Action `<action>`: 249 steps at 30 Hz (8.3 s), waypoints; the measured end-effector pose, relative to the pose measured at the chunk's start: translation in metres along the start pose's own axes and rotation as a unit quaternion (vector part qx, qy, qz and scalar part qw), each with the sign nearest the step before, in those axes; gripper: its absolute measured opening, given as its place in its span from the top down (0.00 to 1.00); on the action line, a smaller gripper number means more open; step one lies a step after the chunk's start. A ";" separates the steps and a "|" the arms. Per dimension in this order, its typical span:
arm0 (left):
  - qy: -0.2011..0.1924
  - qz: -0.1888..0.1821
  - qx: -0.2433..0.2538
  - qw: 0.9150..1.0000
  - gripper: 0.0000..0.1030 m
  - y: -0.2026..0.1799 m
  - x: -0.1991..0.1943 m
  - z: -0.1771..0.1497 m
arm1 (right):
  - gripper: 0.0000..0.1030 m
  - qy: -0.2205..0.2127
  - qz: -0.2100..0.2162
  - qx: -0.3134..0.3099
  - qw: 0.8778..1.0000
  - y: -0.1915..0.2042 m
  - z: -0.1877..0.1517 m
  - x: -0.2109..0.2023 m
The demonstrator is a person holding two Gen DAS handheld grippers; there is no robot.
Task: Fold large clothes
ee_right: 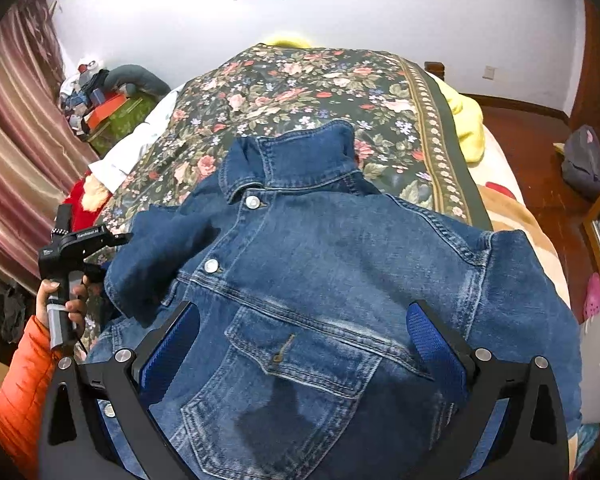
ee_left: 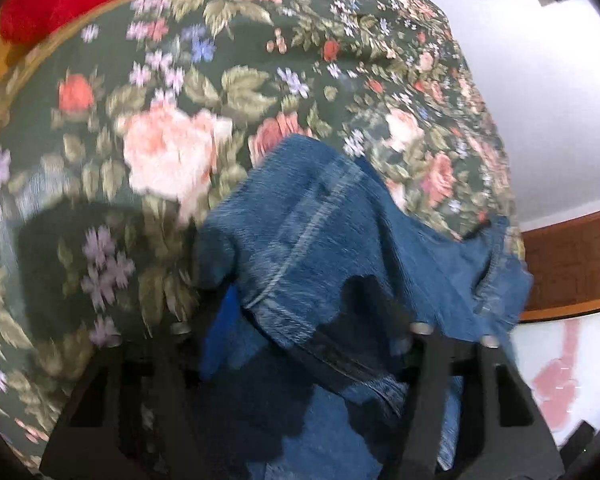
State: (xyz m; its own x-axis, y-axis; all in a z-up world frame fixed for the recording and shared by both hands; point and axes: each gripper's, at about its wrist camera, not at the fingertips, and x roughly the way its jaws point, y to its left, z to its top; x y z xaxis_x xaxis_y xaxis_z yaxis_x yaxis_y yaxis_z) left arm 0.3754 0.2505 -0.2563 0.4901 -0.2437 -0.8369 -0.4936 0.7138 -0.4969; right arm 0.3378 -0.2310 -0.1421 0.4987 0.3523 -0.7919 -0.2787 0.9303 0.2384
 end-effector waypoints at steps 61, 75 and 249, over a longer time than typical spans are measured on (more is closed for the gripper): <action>-0.070 0.135 0.250 0.956 0.33 -0.069 -0.065 -0.003 | 0.00 0.012 -0.030 0.003 0.999 -0.034 0.057 0.027; 0.037 0.023 0.206 0.978 0.33 -0.048 0.045 0.040 | 0.20 0.117 0.002 0.083 0.990 -0.062 0.126 0.170; -0.075 0.089 0.492 0.863 0.87 -0.312 0.001 -0.178 | 0.89 0.053 0.022 -0.016 0.998 -0.067 0.002 0.015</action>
State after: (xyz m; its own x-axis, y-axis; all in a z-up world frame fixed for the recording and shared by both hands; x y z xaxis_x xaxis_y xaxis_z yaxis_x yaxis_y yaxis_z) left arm 0.4017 -0.0896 -0.1431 0.5932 -0.0379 -0.8042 0.2423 0.9610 0.1334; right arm 0.3659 -0.2874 -0.1691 0.3967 0.3783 -0.8364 -0.3247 0.9101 0.2576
